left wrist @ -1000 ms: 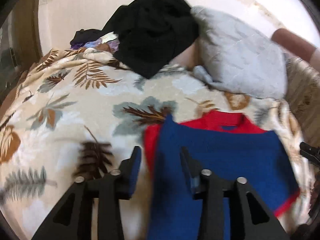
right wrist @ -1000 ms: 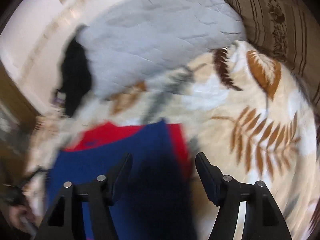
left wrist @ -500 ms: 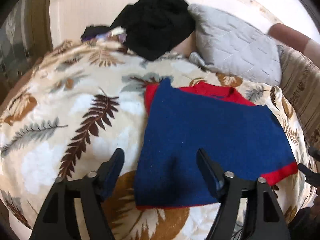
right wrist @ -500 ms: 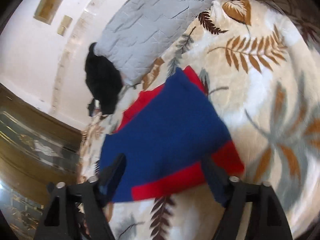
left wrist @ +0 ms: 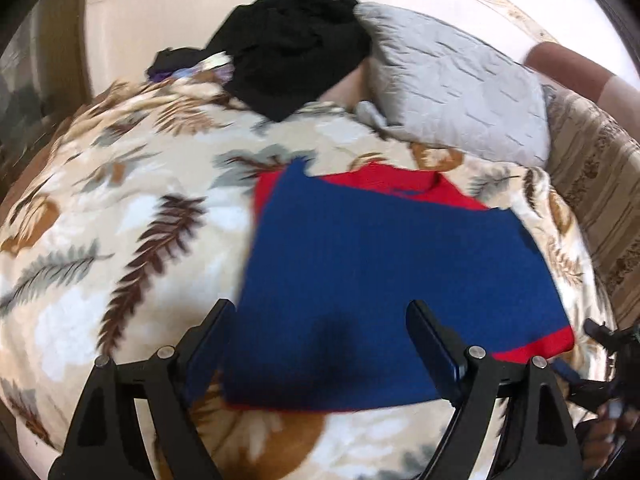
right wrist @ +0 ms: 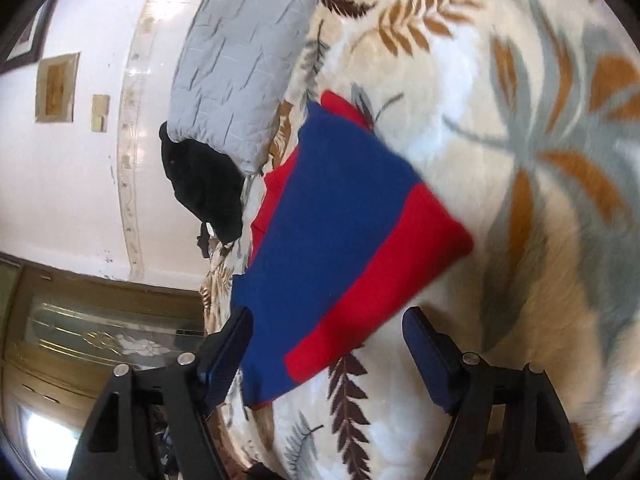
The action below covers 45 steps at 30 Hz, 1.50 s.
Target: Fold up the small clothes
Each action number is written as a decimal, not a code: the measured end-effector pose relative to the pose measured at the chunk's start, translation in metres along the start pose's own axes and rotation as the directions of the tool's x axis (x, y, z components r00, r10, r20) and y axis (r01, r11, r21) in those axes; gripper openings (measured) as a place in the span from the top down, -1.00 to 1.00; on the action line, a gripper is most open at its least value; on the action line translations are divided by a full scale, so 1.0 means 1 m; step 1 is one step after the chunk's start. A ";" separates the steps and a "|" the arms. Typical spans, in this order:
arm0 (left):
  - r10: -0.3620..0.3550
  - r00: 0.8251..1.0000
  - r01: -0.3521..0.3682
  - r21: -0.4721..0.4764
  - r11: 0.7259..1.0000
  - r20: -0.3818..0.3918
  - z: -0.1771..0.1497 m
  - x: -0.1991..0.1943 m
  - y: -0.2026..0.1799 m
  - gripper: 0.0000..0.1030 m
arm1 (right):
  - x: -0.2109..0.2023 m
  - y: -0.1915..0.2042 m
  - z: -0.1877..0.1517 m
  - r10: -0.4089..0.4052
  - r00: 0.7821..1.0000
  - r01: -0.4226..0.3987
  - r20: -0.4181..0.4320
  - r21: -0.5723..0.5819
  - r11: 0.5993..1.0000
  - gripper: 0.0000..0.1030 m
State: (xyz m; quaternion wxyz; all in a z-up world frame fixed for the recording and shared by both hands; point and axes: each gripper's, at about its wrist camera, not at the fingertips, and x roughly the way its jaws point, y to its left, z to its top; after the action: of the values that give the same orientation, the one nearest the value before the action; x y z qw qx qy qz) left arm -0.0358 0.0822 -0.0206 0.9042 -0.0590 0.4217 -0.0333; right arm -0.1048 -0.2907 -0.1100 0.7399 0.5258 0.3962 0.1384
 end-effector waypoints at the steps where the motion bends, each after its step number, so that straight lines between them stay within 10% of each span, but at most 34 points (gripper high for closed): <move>1: 0.002 1.000 -0.002 0.018 1.000 0.005 0.004 0.003 -0.007 -0.69 | 0.002 0.001 0.000 -0.009 1.000 0.009 0.007 -0.007 1.000 -0.56; 13: 0.031 0.998 -0.029 0.045 0.999 -0.058 0.005 0.040 -0.033 -0.69 | 0.007 -0.008 0.029 -0.092 0.994 0.093 0.050 -0.003 0.996 -0.53; 16: 0.039 0.997 -0.036 0.047 0.998 -0.067 0.006 0.045 -0.033 -0.69 | 0.015 -0.007 0.029 -0.225 0.974 0.228 0.035 -0.080 0.970 0.80; 21: 0.028 0.999 -0.027 0.035 0.999 -0.030 0.009 0.040 -0.032 -0.69 | 0.002 -0.006 0.019 -0.295 0.954 0.301 0.058 -0.148 0.942 0.70; 26: 0.080 0.986 -0.063 0.117 0.991 -0.143 -0.010 0.087 -0.038 -0.76 | -0.038 -0.002 0.022 -0.288 0.951 0.306 0.114 -0.198 0.931 -0.50; 32: 0.091 0.991 -0.076 0.148 0.986 -0.098 -0.014 0.086 -0.041 -0.78 | -0.005 0.044 0.099 -0.234 0.967 0.256 0.106 -0.345 0.903 -0.50; 36: 0.095 0.991 -0.079 0.152 0.985 -0.099 -0.014 0.087 -0.041 -0.78 | 0.071 0.050 0.155 -0.352 0.936 0.327 0.016 -0.411 0.851 -0.50; 37: 0.097 0.990 -0.081 0.151 0.985 -0.099 -0.014 0.087 -0.041 -0.78 | 0.089 0.049 0.161 -0.368 0.929 0.324 -0.029 -0.417 0.849 -0.46; 39: 0.098 0.990 -0.084 0.148 0.986 -0.097 -0.016 0.087 -0.042 -0.79 | 0.118 0.050 0.160 -0.479 0.875 0.387 -0.073 -0.492 0.780 0.57; 43: 0.090 0.991 -0.076 0.147 0.986 -0.094 -0.016 0.087 -0.041 -0.80 | 0.099 0.063 0.159 -0.524 0.844 0.504 0.109 -0.496 0.707 0.70; 45: 0.091 0.991 -0.077 0.146 0.986 -0.094 -0.015 0.087 -0.041 -0.81 | 0.096 0.051 0.165 -0.508 0.859 0.480 0.063 -0.440 0.759 0.69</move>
State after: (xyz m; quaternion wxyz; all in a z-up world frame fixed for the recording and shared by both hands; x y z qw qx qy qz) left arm 0.0077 0.0305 -0.0909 0.8843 0.0254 0.4654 -0.0280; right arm 0.0896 -0.3206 -0.0852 0.8369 0.2168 0.5010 0.0402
